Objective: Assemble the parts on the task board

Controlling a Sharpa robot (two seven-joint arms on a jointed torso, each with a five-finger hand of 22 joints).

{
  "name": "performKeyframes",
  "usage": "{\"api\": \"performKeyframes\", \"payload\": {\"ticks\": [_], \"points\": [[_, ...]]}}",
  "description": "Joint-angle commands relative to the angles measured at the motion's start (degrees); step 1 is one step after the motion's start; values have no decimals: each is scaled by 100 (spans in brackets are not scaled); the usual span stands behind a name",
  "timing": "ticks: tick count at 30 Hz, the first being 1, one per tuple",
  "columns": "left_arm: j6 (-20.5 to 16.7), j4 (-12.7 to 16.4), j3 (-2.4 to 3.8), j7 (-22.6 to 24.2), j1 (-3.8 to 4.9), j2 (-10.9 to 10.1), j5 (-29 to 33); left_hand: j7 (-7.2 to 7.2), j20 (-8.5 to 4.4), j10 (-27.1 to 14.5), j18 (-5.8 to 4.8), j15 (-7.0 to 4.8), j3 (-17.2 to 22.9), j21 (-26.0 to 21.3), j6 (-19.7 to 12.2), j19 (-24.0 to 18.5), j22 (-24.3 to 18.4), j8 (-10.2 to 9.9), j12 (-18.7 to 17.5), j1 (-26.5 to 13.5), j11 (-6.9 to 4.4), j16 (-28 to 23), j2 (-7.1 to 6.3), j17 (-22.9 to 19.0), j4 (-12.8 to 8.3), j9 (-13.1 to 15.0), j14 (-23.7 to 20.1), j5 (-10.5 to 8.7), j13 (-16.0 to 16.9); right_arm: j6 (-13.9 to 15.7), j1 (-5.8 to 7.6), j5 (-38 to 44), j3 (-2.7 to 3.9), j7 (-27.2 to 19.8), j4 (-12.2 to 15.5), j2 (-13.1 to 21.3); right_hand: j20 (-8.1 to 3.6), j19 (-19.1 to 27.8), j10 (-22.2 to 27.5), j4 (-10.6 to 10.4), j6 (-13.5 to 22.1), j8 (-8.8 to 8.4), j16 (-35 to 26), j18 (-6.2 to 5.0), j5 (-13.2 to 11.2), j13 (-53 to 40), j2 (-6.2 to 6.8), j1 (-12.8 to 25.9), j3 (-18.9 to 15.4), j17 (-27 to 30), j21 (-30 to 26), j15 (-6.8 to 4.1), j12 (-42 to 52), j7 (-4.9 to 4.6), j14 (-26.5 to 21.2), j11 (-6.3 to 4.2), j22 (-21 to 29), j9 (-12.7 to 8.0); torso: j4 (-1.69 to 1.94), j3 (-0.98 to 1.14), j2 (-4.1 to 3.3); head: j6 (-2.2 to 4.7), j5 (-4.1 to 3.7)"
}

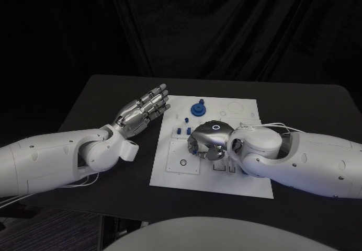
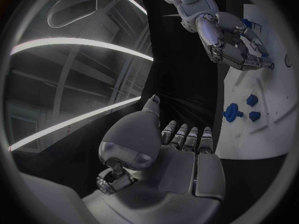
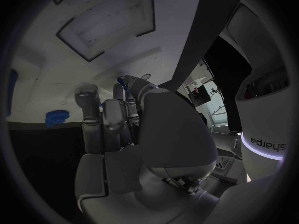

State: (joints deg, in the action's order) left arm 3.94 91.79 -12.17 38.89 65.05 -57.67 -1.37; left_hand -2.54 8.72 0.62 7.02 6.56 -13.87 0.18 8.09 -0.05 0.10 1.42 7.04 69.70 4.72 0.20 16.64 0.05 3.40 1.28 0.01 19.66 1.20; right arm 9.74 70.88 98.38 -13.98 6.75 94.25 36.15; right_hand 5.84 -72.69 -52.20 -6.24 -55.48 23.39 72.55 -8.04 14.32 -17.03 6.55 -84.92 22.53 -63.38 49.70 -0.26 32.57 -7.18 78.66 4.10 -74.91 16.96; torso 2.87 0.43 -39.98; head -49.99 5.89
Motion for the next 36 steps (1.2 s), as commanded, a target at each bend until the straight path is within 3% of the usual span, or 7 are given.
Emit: {"api": "performKeyframes", "payload": {"ticks": [1, 27, 36], "points": [[103, -1, 4, 627, -13, 14, 20, 37, 30, 5, -71, 21, 30, -18, -19, 5, -10, -26, 31, 68, 26, -20, -5, -5, -3, -10, -1, 38, 1, -30, -19, -21, 0, 73, 13, -4, 10, 1, -47, -29, -31, 6, -13, 18, -25, 13, -10, 49, -23, -2, -38, 16, -32, 10, -35, -7, -420, 9, 0, 3, 0, -1, -1], [162, -43, 4, 546, -29, 44, 21, 58, 91, 1, -79, 89, 55, -16, -28, 8, -5, -26, 44, 72, 70, -20, -1, -5, 1, -10, -1, 59, 3, -136, -48, -31, 0, 129, -90, -63, 16, 4, -45, -66, -1, -33, -21, 13, -12, 44, -45, 102, -37, 16, -82, 22, -80, 13, -39, -1, -410, 27, 1, -5, 2, -1, 22], [178, -51, 4, 536, -38, 51, 43, 71, 109, 4, -80, 108, 65, -15, -18, 9, -2, -23, 64, 73, 88, -18, 0, -4, 3, -8, -1, 63, 6, -214, -69, -31, 0, 163, -140, -74, 27, 47, -14, -61, 100, -132, -69, -4, 12, 84, -50, 112, -40, 84, -213, 38, -150, -15, -82, 22, -379, 29, 4, -2, 5, -1, 31]]}}
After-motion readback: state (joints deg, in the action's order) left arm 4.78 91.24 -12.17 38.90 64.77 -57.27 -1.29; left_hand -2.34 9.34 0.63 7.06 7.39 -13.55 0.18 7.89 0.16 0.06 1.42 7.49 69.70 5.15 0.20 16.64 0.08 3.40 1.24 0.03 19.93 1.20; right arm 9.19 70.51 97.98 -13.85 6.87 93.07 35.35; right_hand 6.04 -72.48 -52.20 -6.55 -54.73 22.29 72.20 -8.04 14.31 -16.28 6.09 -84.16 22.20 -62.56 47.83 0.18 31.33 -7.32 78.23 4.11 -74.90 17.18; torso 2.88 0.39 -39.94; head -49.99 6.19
